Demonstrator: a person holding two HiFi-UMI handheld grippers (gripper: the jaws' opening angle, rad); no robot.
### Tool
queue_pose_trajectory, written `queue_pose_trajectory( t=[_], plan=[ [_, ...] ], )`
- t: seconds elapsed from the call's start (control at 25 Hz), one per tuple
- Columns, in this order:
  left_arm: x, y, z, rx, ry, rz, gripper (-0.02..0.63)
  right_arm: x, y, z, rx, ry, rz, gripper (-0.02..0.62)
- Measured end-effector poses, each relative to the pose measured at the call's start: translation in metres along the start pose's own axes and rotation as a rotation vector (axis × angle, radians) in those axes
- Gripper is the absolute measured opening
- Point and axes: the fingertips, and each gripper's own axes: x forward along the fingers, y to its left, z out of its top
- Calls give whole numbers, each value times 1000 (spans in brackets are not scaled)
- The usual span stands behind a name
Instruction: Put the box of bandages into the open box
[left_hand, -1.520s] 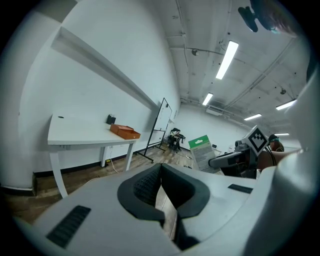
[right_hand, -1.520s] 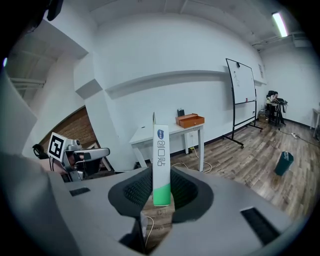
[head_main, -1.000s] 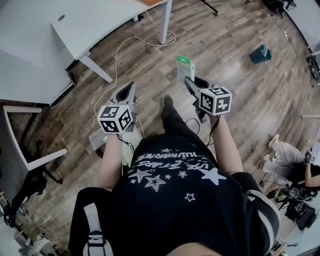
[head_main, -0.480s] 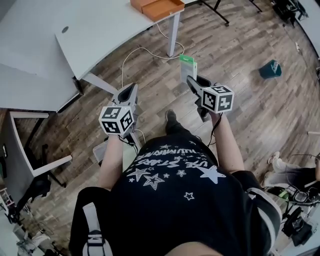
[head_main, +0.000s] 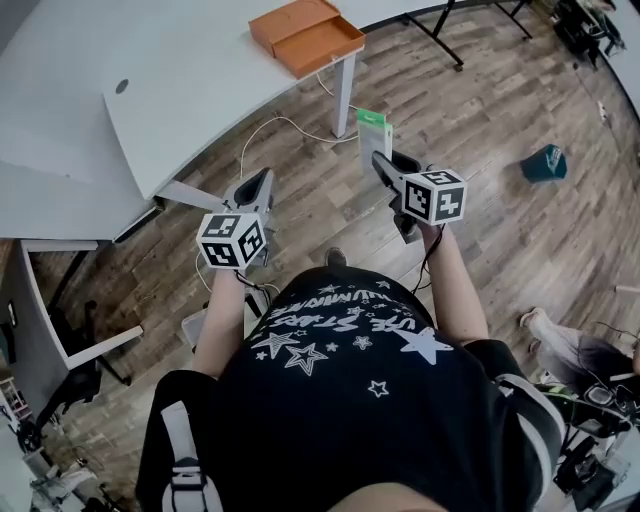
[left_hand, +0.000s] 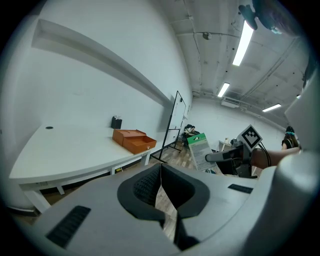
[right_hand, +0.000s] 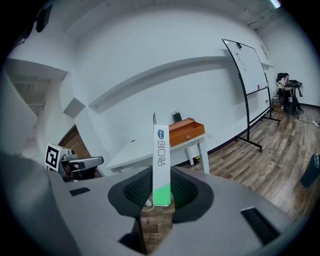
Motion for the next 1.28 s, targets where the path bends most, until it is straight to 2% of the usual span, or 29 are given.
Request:
queue_pose_trajectory(
  t=[0.36, 0.72, 0.96, 1.28],
  plan=[
    [53, 5, 18, -22, -4, 25, 21, 27, -42, 28, 0, 15, 26, 114],
    [94, 43, 31, -37, 12, 29, 21, 68, -63, 37, 25, 46, 17, 114],
    [145, 78, 59, -29, 2, 9, 21, 107, -91, 72, 14, 47, -20, 114],
    [208, 145, 114, -35, -20, 0, 20, 184, -110, 147, -90, 65, -44, 114]
  ],
)
